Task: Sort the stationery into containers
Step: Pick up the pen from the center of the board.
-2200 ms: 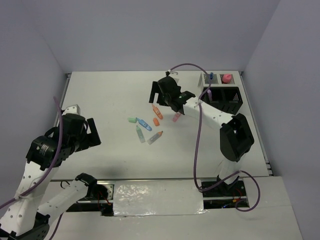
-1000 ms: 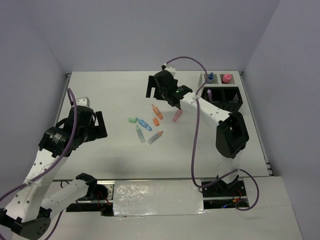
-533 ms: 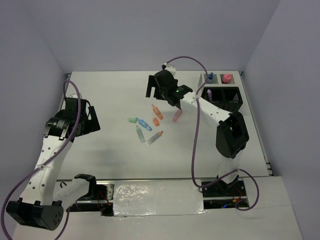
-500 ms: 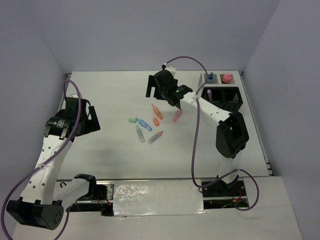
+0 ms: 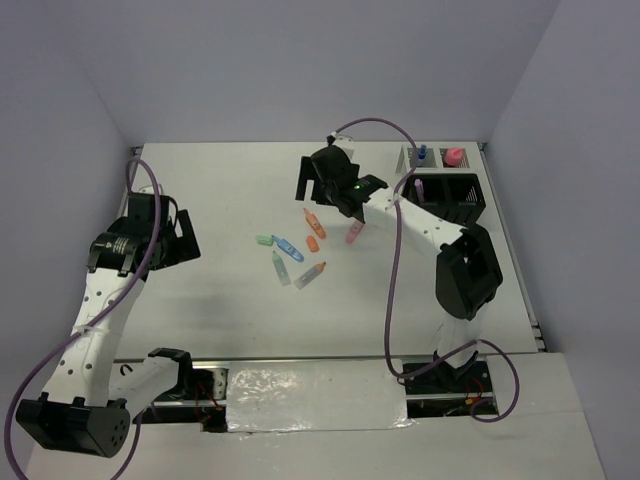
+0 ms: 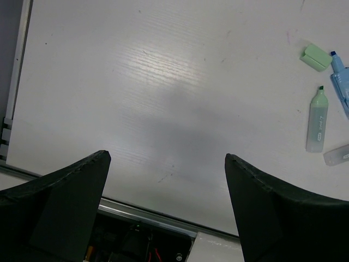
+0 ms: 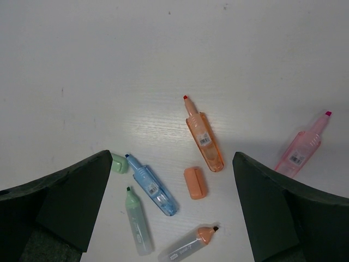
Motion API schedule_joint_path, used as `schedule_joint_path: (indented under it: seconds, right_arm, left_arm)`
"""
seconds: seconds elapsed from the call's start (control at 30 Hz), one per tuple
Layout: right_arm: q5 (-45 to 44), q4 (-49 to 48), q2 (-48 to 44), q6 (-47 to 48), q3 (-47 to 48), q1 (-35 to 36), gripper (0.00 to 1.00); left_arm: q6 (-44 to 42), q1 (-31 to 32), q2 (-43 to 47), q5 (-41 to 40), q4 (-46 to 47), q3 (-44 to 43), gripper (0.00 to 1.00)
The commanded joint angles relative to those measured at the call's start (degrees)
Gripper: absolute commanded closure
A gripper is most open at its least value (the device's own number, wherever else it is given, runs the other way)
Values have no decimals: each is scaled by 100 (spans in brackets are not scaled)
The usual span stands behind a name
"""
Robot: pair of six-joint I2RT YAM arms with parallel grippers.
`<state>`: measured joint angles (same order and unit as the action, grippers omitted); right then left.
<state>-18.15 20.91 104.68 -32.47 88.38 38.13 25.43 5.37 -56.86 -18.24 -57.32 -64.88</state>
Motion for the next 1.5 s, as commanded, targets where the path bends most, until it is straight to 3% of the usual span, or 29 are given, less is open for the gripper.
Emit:
schedule_joint_path:
  seconds: [0.0,0.7,0.97,1.2,1.3,1.47]
  right_arm:
    - [-136,-183,-352,65,-31,54,0]
    - [-144,-192,-457,267,22,54,0]
    - [-1093,1652,-492,-189,1014,63,0]
    - [-787,2242,-1212,-444,322,63,0]
    - [-278,1954,-1415,-305,-257,89,0]
    - [-584,2445,-1284,-875,-619,326,0]
  left_arm:
    - [-126,-36,70,189,177,-33,1]
    - [-38,-36,114,84,151,-112,1]
    - [32,-36,228,40,-96,-605,1]
    - [146,-36,395,276,133,-96,1]
    - [225,-36,386,487,265,124,1]
    - [401,-36,228,909,493,283,1]
